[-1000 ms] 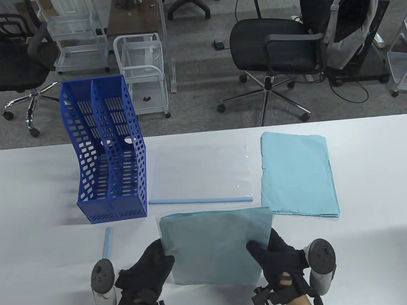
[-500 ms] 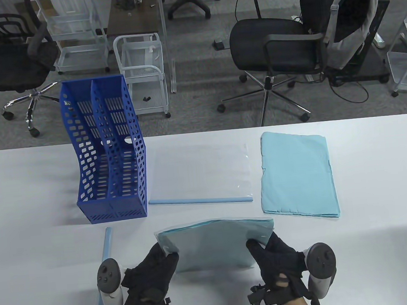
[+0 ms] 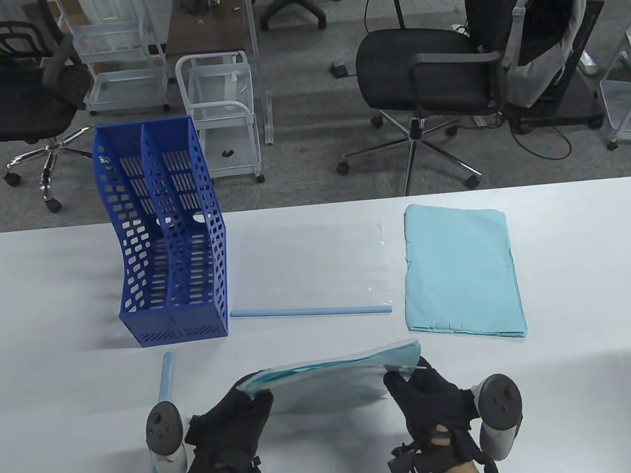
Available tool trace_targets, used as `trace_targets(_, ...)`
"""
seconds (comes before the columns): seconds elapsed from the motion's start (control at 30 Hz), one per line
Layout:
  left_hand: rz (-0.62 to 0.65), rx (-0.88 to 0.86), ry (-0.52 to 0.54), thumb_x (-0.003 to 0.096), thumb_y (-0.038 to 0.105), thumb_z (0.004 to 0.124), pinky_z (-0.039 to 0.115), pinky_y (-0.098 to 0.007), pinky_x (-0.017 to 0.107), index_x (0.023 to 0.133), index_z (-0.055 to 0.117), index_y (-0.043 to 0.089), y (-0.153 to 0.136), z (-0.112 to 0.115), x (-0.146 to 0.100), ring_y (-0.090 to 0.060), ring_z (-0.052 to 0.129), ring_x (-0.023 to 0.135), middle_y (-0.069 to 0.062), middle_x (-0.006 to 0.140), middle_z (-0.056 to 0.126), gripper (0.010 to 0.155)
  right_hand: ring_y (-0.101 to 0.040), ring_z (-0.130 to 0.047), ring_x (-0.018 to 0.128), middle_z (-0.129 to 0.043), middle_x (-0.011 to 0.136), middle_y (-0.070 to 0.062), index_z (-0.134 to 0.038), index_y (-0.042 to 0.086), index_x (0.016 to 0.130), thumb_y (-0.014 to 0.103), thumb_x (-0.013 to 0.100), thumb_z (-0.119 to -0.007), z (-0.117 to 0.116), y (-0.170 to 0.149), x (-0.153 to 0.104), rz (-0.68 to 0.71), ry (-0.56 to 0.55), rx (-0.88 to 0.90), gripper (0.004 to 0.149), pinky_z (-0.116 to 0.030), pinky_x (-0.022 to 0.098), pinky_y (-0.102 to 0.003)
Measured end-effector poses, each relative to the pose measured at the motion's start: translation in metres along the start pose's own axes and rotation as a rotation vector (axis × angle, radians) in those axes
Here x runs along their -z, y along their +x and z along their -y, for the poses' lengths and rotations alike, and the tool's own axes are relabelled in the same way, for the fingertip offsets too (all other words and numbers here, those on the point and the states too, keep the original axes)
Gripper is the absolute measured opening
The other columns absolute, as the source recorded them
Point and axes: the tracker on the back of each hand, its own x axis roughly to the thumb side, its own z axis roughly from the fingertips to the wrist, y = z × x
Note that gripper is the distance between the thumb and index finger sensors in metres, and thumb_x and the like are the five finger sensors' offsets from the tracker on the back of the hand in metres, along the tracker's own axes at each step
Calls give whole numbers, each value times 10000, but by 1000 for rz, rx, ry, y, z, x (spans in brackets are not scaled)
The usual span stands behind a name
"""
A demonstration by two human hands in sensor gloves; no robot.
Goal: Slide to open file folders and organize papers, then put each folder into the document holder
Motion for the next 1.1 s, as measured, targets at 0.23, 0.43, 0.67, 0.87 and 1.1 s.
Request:
trace_targets(0.23, -67, 16, 10, 470, 430, 861, 525, -631, 800, 1075, 614, 353, -5, -7, -5, -297, 713, 1072, 38, 1122, 693, 658, -319, -750, 936, -679, 1048, 31, -544, 302, 1000, 550, 363, -871, 7, -11, 2, -67, 52, -13, 758, -584, 737, -569)
trace_targets(0.43, -48, 29, -6, 476, 415, 850, 644, -595, 748, 1039, 658, 338, -4, 4, 2, -280, 844, 958, 32, 1064, 756, 600, -232, -871, 842, -839, 882, 103, -665, 329, 905, 456, 406, -843, -8, -12, 2, -72, 53, -9, 545, -635, 736, -534)
trace_targets(0.67, -40, 35, 89, 481, 360, 835, 764, -521, 666, 929, 805, 309, -1, 9, 0, -256, 975, 784, 20, 906, 908, 452, -207, -925, 754, -872, 814, 107, -688, 324, 869, 441, 422, -813, -13, -12, 2, -73, 28, -4, 479, -692, 706, -505)
trace_targets(0.87, -99, 62, 91, 455, 362, 881, 895, -460, 535, 872, 904, 260, 1, -5, -1, -242, 1107, 591, -27, 751, 1032, 430, -202, -1028, 533, -986, 689, 36, -827, 257, 795, 397, 381, -883, 3, -4, 3, -75, -50, -111, 440, -820, 574, -472)
trace_targets(1.1, -303, 82, 19, 445, 363, 910, 949, -425, 419, 851, 929, 221, -10, -19, -1, -234, 1156, 482, -50, 682, 1071, 431, -192, -1054, 395, -1049, 586, -3, -909, 208, 736, 428, 313, -957, 12, -19, 8, -314, -37, -340, 479, -865, 492, -456)
